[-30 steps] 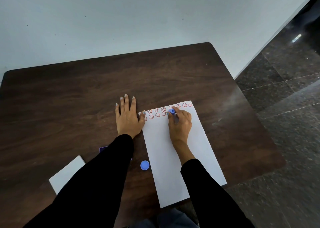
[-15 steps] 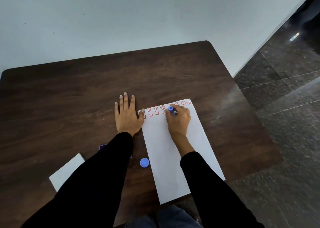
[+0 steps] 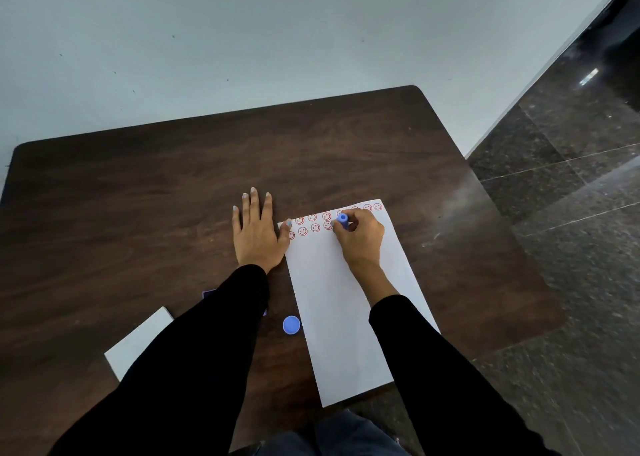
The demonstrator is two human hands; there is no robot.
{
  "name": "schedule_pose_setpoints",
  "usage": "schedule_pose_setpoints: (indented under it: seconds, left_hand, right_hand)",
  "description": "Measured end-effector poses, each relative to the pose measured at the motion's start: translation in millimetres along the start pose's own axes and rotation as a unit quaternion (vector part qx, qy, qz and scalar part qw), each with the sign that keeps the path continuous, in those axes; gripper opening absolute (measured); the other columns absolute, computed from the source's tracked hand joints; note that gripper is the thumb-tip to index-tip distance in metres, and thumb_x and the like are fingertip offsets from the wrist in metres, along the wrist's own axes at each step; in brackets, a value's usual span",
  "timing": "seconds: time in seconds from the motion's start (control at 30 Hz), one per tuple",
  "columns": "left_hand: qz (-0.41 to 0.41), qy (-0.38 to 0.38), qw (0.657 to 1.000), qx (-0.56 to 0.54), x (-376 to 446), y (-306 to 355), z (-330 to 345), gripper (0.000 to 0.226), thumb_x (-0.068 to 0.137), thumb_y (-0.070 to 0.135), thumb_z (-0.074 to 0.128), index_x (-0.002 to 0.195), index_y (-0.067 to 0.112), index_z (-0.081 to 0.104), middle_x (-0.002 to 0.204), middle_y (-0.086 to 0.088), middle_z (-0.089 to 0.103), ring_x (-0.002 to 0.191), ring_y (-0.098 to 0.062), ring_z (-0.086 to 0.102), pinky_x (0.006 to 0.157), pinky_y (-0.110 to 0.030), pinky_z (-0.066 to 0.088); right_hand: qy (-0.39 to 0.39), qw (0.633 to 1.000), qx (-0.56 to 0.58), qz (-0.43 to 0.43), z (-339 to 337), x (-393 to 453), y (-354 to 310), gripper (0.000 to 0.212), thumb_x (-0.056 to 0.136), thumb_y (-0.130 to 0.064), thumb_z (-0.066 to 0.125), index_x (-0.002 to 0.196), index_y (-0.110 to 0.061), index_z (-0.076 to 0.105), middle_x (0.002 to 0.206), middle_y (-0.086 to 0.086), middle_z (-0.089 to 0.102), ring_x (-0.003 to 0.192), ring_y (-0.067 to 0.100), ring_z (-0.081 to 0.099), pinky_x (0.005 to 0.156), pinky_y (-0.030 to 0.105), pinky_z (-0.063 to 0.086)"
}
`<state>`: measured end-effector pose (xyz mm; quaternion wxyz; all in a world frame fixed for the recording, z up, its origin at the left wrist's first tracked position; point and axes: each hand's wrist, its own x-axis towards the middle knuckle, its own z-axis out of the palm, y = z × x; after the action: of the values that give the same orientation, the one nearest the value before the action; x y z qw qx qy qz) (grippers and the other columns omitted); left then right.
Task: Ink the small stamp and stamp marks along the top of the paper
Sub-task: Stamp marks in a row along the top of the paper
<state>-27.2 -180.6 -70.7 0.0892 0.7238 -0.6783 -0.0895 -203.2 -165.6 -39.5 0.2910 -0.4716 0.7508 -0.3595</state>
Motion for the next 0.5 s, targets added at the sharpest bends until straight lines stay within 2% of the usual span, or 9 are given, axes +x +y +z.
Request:
schedule_pose_setpoints:
  seconds: [0.17,0.5]
  left_hand:
    - [-0.001,0.003,1.000,0.002,0.3,-0.9,0.5,0.069,0.092,0.050,0.040,0.149,0.016,0.021,0.160,-0.011,0.011,0.149,-0.027,0.005,0.120,-0.046,0.004]
    - [0.000,0.004,1.000,-0.001,0.3,-1.0,2.3,0.069,0.092,0.050,0.041,0.148,0.016,0.022,0.160,-0.011,0.012,0.149,-0.027,0.006,0.120,-0.046,0.005]
  right_hand:
    - [0.006,1.000,0.013,0.019,-1.3,1.8,1.0,0.022,0.074,-0.019,0.077,0.092,-0.008,0.068,0.096,0.010,0.072,0.071,0.010,0.058,0.071,0.019,0.047]
    - [0.001,0.999,0.013,0.030,2.0,3.1,0.2,0.023,0.076,-0.019,0.075,0.094,-0.009,0.067,0.100,0.010,0.070,0.075,0.010,0.058,0.074,0.021,0.046]
